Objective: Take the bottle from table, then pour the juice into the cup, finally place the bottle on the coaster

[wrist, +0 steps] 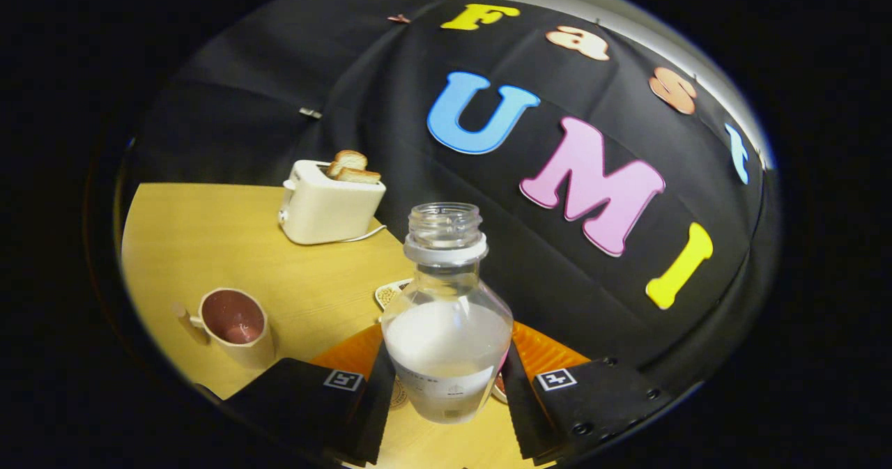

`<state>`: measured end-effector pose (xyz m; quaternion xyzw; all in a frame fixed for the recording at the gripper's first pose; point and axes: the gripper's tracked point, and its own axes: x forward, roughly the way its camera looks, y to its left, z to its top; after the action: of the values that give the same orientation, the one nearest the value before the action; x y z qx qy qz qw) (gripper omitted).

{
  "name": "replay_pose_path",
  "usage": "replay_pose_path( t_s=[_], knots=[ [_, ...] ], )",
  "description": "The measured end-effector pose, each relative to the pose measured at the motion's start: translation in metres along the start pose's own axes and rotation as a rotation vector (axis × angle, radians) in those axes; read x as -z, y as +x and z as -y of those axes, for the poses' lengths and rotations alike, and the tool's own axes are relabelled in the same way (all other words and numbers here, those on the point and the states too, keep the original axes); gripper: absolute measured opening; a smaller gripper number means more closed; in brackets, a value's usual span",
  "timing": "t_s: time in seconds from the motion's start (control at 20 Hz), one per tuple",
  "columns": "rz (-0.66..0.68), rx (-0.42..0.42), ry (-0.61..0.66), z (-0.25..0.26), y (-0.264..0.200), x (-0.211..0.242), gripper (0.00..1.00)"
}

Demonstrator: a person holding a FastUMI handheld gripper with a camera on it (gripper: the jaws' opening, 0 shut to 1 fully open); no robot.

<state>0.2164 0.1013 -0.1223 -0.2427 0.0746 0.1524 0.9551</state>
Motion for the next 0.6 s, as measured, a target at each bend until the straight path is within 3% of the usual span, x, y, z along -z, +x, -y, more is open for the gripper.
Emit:
replay_pose_path(
  t_s=[0.3,0.5,0.6],
  knots=[
    [-0.003,-0.002,0.248,0.002,0.027,0.043,0.75],
    [0.024,-0.087,0.418,-0.022,0.042,0.052,0.74],
    [0.05,-0.089,0.42,-0.026,0.051,0.058,0.74]
  ],
)
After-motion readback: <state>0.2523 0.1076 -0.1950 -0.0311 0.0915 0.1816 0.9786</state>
